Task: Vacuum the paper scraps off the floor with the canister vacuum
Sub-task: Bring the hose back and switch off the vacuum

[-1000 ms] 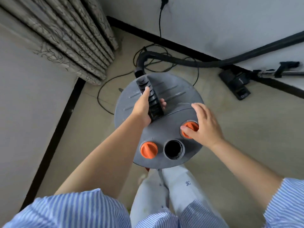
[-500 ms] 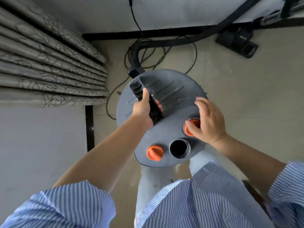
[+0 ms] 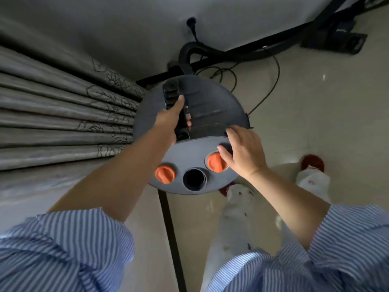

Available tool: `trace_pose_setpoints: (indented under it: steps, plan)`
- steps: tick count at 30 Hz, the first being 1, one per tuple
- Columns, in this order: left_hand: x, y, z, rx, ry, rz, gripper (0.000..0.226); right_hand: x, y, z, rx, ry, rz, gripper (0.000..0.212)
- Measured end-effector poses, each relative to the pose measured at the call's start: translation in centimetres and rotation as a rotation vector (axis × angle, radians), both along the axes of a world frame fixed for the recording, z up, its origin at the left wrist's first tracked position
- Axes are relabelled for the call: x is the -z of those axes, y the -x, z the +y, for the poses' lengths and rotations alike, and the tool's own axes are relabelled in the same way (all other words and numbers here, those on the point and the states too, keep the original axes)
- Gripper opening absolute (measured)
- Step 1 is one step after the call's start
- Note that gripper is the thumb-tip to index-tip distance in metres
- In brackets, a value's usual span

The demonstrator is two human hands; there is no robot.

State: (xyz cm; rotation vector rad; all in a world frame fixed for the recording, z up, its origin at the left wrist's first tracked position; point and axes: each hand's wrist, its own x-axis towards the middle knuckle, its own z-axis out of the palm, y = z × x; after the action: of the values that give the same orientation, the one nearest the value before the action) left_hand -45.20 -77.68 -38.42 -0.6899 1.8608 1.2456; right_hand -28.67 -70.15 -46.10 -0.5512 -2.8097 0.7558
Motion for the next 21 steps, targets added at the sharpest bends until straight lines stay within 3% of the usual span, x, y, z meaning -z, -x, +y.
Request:
trace_pose_setpoints:
  steps: [3,8,12,14,18,21]
  plan:
    - [0.9,2.9,-3.0,0.051,0.01,0.069,0.03,0.7,2.5,-2.6,-0.049,-0.075,-0.02,0.039]
    - [2.1,6.2,-2.6,0.061,-0.118,0.062,0.03,1.3,5.9,-1.4,0.05,-0.173,-0.015,0.036]
    - [3.1,8.7,-3.1,0.067,-0.145,0.032,0.024,1.9,8.8,-0.7,0.091,-0.128,0.015,0.034]
    - [3.3,8.5,-3.8,0.224,-0.046,0.13,0.033,1.5,9.4,-1.2,0.154,-0.021,0.003,0.034]
    - [2.7,6.6,-4.8,0.629,0.3,0.475,0.043,1.6,10.1,-1.3,0.197,-0.024,-0.024,0.035]
    - [2.5,5.8,-4.6,0.775,0.449,0.541,0.06,1.4,11.3,-0.7,0.207,-0.016,-0.04,0.035]
